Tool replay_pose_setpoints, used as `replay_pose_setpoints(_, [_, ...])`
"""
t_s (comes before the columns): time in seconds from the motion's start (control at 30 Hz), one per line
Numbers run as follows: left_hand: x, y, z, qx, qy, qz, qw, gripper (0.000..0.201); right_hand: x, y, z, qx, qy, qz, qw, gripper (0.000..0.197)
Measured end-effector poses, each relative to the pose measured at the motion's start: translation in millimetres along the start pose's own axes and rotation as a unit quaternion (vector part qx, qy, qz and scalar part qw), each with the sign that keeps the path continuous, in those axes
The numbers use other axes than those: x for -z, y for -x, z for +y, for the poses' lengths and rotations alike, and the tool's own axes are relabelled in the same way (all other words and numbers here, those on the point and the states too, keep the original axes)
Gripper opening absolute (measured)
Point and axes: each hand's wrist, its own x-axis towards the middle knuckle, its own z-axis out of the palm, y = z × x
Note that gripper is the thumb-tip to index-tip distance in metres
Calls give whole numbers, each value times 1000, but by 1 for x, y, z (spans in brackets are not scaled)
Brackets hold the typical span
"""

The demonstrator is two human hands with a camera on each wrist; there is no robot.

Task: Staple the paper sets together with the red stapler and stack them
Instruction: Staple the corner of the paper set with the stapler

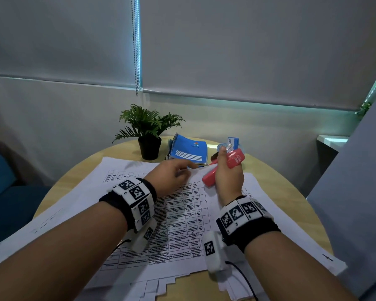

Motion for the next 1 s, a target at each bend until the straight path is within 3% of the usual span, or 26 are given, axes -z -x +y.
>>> replay_pose_setpoints(0.5, [-5,5,6,-3,1,-18,1000,28,-7,-6,4,6,-29,56,998,27])
replay_pose_setpoints(0.6, [-1,6,8,28,-95,-78,992,32,-6,-9,5,15,-44,22,999,25])
replay_pose_setpoints(0.67, [2,5,3,43,-156,-102,982,24,-3,-8,0,31,-61,15,998,27])
replay_pose_setpoints(0.87, [19,5,-13,106,-156,12,982,8,33,-7,-28,127,-136,50,981,26])
replay_pose_setpoints(0.93, [28,4,-14,113,-150,63,980,4,47,-4,-32,126,-132,17,983,28])
replay_pose_setpoints(1.0, [38,3,-11,109,-123,112,980,6,58,3,-31,99,-122,-58,986,23])
